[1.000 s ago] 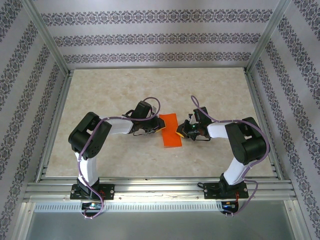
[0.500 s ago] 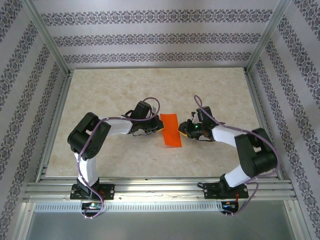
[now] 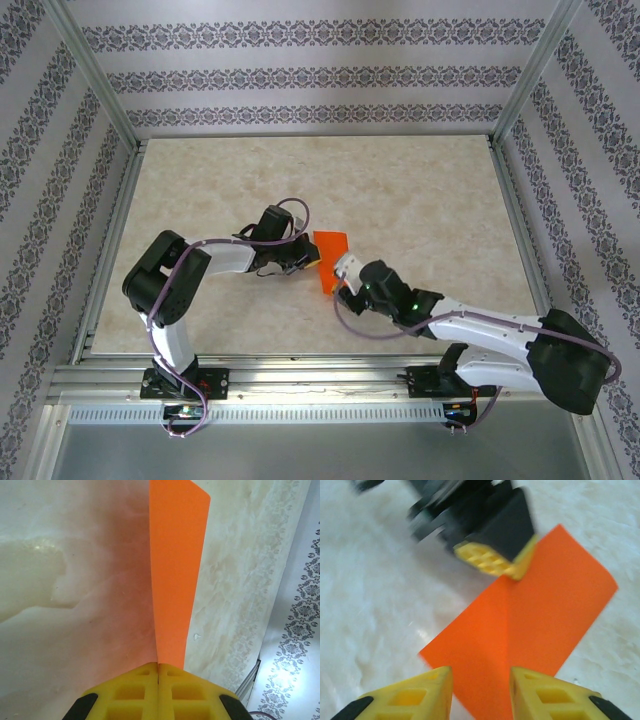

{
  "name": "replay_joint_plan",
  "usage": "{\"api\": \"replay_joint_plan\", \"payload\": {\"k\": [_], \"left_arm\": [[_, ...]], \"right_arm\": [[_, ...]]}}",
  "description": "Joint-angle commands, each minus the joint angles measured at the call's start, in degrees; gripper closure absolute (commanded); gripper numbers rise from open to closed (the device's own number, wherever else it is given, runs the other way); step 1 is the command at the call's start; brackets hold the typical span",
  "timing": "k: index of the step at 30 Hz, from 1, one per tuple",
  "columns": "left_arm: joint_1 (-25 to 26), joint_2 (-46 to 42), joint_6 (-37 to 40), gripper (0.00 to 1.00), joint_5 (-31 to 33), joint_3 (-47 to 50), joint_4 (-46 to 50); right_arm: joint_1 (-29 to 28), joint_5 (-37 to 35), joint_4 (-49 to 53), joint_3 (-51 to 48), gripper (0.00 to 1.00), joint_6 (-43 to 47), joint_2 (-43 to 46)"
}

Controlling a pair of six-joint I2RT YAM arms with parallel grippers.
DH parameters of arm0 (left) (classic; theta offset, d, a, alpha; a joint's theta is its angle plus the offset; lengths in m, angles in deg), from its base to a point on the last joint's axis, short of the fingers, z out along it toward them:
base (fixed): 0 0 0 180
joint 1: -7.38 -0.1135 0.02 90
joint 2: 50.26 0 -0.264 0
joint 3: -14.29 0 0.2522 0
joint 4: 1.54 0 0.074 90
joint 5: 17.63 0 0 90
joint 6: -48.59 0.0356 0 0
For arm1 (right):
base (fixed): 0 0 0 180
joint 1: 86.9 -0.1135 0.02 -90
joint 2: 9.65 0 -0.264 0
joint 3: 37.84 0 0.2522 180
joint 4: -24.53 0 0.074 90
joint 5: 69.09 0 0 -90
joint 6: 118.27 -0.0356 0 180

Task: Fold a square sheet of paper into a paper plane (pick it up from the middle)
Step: Third fold the triangle at the center of the table.

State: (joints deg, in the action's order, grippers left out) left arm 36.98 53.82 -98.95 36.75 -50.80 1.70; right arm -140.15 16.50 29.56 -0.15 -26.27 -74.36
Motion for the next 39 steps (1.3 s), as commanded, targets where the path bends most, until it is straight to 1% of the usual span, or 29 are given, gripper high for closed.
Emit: {"api": "replay_joint_plan", "payload": {"k": [1, 3, 5, 9, 12, 15, 25, 27, 31, 39], "left_arm": [[-0.8, -2.0, -1.0, 1.0, -0.7, 0.4, -0.6], [-0.8, -1.9, -1.2, 1.0, -0.6, 0.4, -1.1], [-0.7, -1.7, -1.4, 1.0, -0.7, 0.3, -1.1], [-0.9, -1.8, -1.6, 1.0, -0.7, 0.5, -1.5], [-0.9, -1.8, -1.8, 1.0, -0.8, 0.6, -1.8], [-0.8, -1.8, -2.0, 1.0, -0.9, 0.6, -2.0], [-0.9, -2.2, -2.6, 1.0, -0.8, 1.1, -2.7], [-0.9, -2.3, -2.7, 1.0, -0.8, 1.2, -2.7], [-0.9, -2.6, -2.6, 1.0, -0.7, 1.3, -2.7], [-0.9, -2.6, -2.7, 1.0, -0.3, 1.4, -2.6]], "right_arm": [[-5.1, -4.1, -7.3, -1.5, 0.58, 10.6, 0.7], [-6.8, -5.5, -8.9, -1.4, 0.57, 10.0, -1.3], [-9.2, -8.6, -11.4, -1.4, 0.57, 10.1, -4.2], [-12.9, -17.9, -14.7, -0.6, 0.56, 11.7, -10.2], [-13.7, -22.6, -18.0, -0.7, 0.55, 11.7, -13.5], [-13.8, -24.8, -20.5, -1.1, 0.55, 11.6, -15.4], [-13.6, -25.2, -20.5, 0.4, 0.63, 10.1, -19.5], [-13.5, -25.5, -20.8, 0.3, 0.67, 9.9, -19.5], [-13.2, -26.0, -20.9, 0.0, 0.77, 9.4, -19.3], [-11.7, -23.5, -20.5, -0.5, 0.93, 6.9, -17.7]]}}
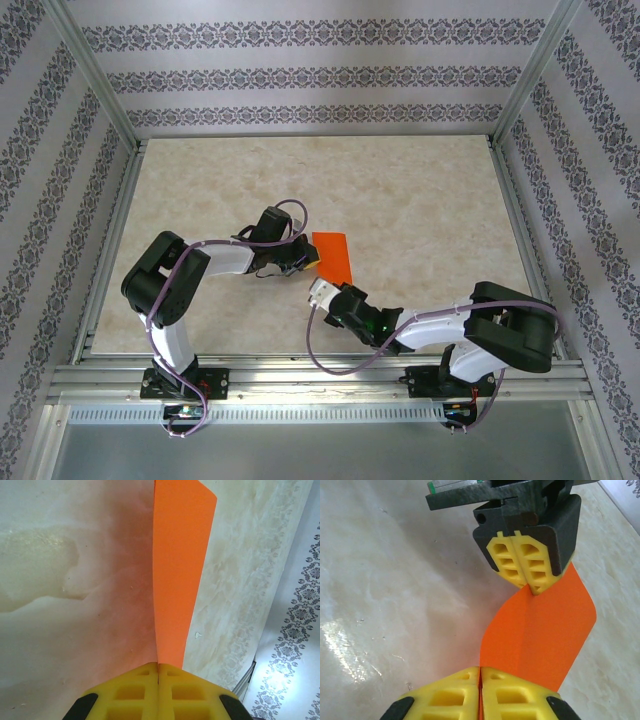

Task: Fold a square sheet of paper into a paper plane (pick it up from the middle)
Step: Third fold the triangle at the center of the table.

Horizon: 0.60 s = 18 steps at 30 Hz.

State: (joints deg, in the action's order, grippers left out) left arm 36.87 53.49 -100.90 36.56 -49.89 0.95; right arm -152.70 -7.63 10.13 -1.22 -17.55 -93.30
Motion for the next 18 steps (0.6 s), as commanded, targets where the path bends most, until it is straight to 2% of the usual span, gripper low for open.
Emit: {"api": "replay_joint_plan", "payload": {"k": [1, 5, 7, 10, 13, 18], "left_arm": [[-0.8, -2.3, -0.7, 1.0, -0.1, 0.4, -1.8], [-0.7, -2.8, -0.2, 1.0, 0.4, 0.4, -0.7], [-0.7, -3.3, 0.3, 0.96, 1.1, 0.4, 0.3], [-0.9, -5.4, 1.3, 0.73, 4.3, 0.8, 3.5], [-1.5, -8.1, 4.0, 0.61, 7.8, 0.4, 8.3], [-2.9, -12.2, 10.2, 0.57, 12.4, -2.8, 16.7]], "right_arm": [[1.0, 0.9, -0.9, 0.6, 0.95, -2.3, 1.5], [2.0, 2.4, -0.3, 0.4, 1.0, -3.6, 2.1], [2.5, 3.7, -0.2, 0.2, 1.0, -4.4, 2.7], [3.7, 7.0, -0.3, -0.3, 1.0, -6.5, 3.7], [6.4, 14.5, -0.7, -0.8, 1.0, -10.4, 5.1], [13.0, 30.9, -1.1, -0.3, 1.0, -19.8, 6.2]]}}
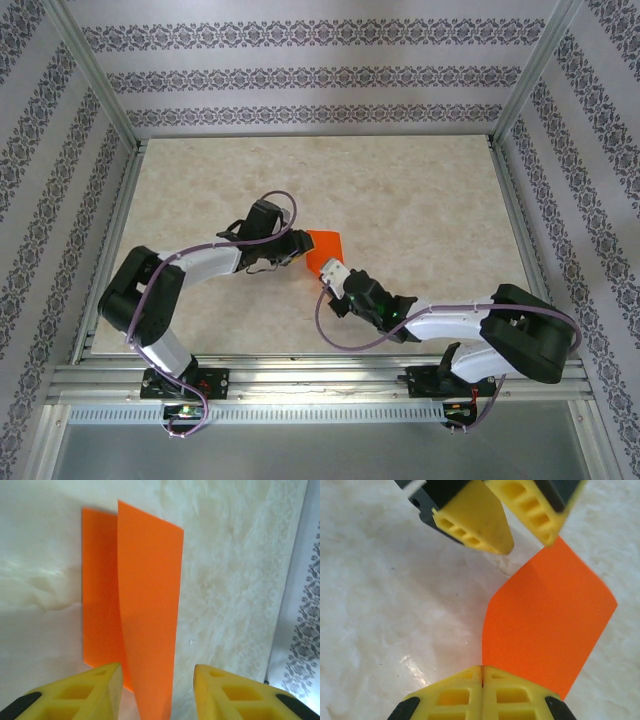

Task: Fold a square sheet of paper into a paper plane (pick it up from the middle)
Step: Third fold the triangle at the center of the table.

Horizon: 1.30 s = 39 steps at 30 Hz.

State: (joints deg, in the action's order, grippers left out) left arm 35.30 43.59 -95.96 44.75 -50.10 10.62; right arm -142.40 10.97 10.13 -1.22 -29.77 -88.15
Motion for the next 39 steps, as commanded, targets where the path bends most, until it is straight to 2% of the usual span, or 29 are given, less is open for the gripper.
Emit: {"api": "replay_joint_plan", "payload": {"k": [1, 5, 9, 12, 15, 19, 26, 39], "left_arm": [[-1.6, -2.5, 6.3, 0.57, 4.2, -3.4, 7.8], [-2.2, -1.8, 9.3, 0.6, 3.6, -7.1, 7.4], [-2.6, 3.5, 11.3, 0.65, -3.3, -12.9, 5.3], [-2.5, 9.2, 12.6, 0.72, -7.5, -19.2, 7.5], [-2.6, 14.8, 12.8, 0.76, -10.9, -24.1, 9.1], [-2.6, 20.3, 13.7, 0.78, -12.1, -28.5, 12.0], [-2.4, 25.9, 15.2, 0.79, -12.3, -30.8, 14.4], [-1.9, 29.4, 17.0, 0.81, -10.4, -26.4, 15.3]], "right_arm": [[3.8, 15.2, -1.4, -0.1, 1.0, -9.0, 0.9], [9.3, 24.8, -0.9, 1.4, 1.0, -16.0, -0.3], [14.5, 35.0, -1.1, 3.4, 1.0, -21.7, -3.3], [16.0, 38.7, 0.5, 5.3, 1.0, -23.4, -5.9], [17.1, 41.8, 0.4, 6.9, 1.0, -26.2, -8.8], [18.0, 44.4, 0.3, 8.9, 1.0, -29.8, -12.3], [18.2, 45.3, -0.5, 9.4, 1.0, -30.9, -14.6], [20.5, 47.1, -0.3, 9.7, 1.0, -32.0, -15.3]]}}
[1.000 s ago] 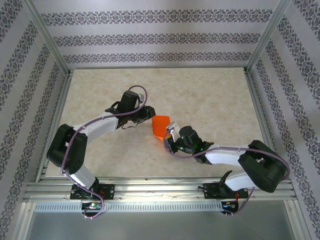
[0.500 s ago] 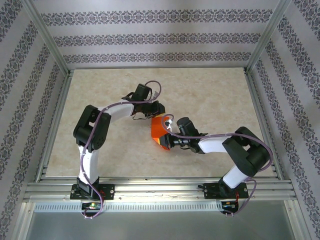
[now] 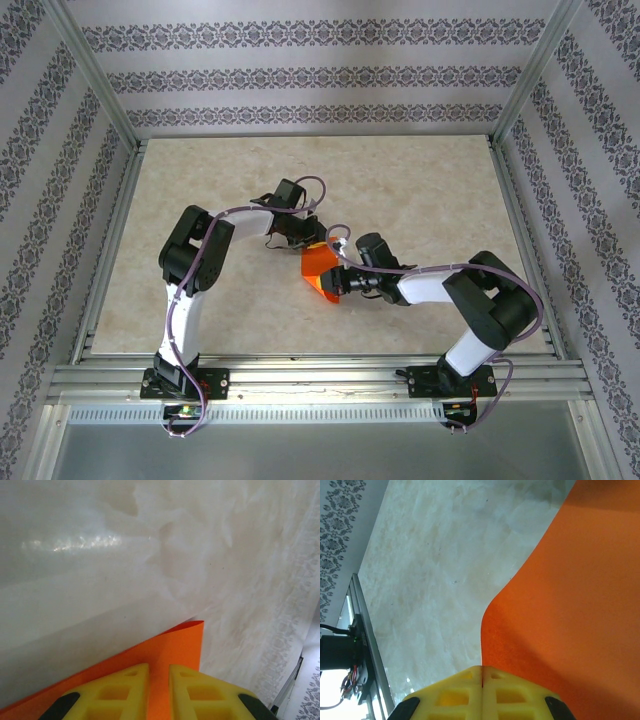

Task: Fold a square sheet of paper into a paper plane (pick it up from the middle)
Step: Third fold the triangle at the center of the table.

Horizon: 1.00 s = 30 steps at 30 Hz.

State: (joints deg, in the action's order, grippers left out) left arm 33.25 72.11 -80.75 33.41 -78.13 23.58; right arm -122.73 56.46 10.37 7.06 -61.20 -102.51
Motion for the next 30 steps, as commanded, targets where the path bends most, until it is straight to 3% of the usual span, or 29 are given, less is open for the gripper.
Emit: {"api": "replay_joint_plan", "payload": {"k": [1, 30], "left_arm": [[0.2, 1.0, 1.9, 0.81, 1.0, 2.0, 2.3], [0.5, -1.6, 1.1, 0.82, 1.3, 3.4, 1.6]], "right_arm": [[1.0, 1.7, -0.3, 1.5, 1.0, -0.6, -1.2], [2.5, -9.4, 14.4, 6.6, 1.0, 4.9, -2.6]]}}
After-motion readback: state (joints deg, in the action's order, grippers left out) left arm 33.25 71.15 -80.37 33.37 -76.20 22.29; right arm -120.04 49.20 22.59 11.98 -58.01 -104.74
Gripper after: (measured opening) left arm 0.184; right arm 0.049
